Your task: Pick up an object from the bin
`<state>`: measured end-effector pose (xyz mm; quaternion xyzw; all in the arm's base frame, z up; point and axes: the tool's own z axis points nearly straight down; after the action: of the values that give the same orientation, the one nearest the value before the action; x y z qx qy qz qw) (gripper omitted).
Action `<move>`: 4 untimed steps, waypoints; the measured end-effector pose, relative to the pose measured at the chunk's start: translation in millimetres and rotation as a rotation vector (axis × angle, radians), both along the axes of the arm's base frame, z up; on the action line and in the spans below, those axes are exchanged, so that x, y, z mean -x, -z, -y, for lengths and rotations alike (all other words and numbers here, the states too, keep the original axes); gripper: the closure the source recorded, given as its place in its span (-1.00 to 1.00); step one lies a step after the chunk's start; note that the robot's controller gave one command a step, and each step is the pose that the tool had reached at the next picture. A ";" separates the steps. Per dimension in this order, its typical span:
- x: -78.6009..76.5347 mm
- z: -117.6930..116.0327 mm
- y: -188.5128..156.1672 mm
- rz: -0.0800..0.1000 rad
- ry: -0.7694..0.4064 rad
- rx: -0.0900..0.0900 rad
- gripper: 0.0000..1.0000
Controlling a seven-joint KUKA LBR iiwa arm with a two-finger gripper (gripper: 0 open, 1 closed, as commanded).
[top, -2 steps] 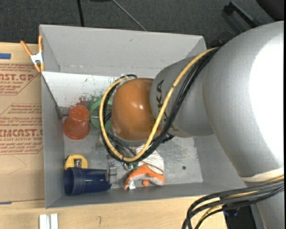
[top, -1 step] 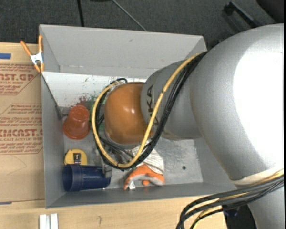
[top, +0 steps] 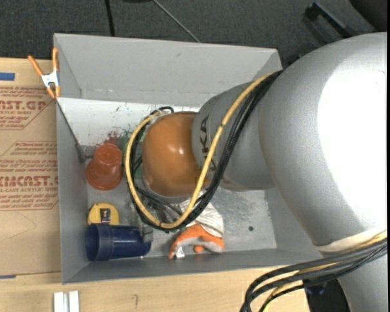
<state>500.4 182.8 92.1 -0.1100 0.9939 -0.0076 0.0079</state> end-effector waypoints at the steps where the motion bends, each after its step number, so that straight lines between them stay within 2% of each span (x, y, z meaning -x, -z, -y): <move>1: 1.1 -15.6 -19.1 -0.007 0.000 -0.012 1.00; 2: 12.6 -22.0 -35.7 -0.008 -0.002 -0.016 1.00; 3: 7.7 -33.4 -62.7 -0.017 -0.015 -0.013 1.00; 4: 3.3 -43.0 -71.7 -0.013 -0.008 -0.016 1.00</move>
Offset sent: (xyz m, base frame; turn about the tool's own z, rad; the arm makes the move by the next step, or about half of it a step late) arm -0.0148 0.0218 0.0346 -0.0023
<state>497.1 225.8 163.9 -0.1141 0.9935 0.0009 0.0023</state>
